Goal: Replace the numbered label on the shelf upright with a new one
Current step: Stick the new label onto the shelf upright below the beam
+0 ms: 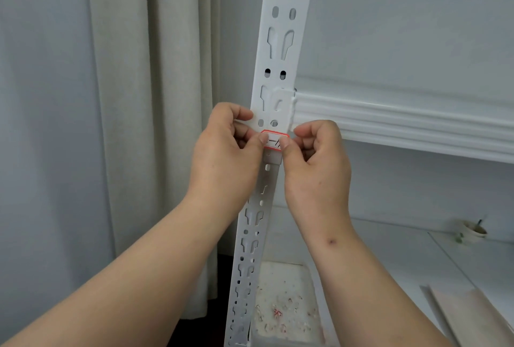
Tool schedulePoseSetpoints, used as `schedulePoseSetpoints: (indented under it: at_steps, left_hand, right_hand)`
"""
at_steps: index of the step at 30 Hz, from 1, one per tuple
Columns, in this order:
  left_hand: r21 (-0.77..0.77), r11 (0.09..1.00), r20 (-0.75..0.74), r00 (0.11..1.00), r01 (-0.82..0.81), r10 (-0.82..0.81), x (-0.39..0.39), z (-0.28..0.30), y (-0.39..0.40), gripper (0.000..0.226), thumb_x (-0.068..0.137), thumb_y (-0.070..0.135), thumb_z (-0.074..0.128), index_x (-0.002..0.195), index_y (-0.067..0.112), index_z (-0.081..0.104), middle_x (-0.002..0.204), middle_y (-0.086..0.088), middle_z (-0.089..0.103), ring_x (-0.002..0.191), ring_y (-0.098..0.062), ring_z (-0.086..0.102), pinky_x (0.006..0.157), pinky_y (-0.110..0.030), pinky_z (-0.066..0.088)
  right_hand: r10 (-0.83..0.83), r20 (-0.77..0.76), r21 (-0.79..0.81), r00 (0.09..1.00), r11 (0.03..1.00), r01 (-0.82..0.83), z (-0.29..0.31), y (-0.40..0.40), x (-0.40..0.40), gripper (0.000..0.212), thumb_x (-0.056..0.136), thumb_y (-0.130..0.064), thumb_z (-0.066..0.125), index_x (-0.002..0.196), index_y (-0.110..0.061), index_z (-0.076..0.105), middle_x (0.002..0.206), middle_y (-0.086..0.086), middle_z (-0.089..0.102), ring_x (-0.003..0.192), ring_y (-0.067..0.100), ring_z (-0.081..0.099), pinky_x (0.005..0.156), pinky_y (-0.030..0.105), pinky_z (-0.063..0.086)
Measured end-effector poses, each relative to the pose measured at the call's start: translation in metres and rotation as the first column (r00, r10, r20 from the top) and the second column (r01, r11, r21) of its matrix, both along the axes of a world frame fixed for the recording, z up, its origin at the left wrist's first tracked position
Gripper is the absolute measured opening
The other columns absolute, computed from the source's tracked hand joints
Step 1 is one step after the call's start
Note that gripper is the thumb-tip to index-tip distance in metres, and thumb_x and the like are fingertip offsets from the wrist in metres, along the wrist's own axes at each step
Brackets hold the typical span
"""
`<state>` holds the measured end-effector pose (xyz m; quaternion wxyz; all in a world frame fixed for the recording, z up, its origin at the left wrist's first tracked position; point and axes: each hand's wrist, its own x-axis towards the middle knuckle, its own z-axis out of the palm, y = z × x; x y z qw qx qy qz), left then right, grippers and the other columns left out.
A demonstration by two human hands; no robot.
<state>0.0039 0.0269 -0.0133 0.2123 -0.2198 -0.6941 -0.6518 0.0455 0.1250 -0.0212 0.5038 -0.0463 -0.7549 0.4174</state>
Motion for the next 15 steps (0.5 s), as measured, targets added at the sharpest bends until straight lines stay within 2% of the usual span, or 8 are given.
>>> schedulePoseSetpoints:
  at_steps: [5, 15]
  left_hand:
    - [-0.003, 1.000, -0.051, 0.998, -0.024, 0.024, -0.0011, -0.0014, 0.0018, 0.029, 0.087, 0.017, 0.069, 0.098, 0.031, 0.046, 0.077, 0.005, 0.068, 0.061, -0.001, 0.056, 0.057, -0.007, 0.041]
    - [0.016, 0.999, -0.093, 0.995, -0.038, 0.039, 0.0001, -0.0021, 0.0042, 0.029, 0.087, 0.012, 0.067, 0.099, 0.025, 0.044, 0.073, 0.004, 0.065, 0.067, -0.005, 0.057, 0.057, -0.006, 0.040]
  right_hand:
    - [-0.054, -0.055, 0.001, 0.997, 0.999, 0.054, -0.0021, -0.0031, -0.0042, 0.018, 0.088, -0.020, 0.064, 0.086, -0.028, 0.048, 0.078, -0.014, 0.058, 0.074, 0.004, 0.058, 0.068, 0.018, 0.046]
    - [-0.105, -0.072, -0.001, 0.992, 0.994, 0.105, -0.0012, -0.0081, -0.0064, 0.018, 0.087, -0.022, 0.064, 0.082, -0.026, 0.048, 0.076, -0.013, 0.057, 0.073, 0.008, 0.057, 0.065, 0.018, 0.043]
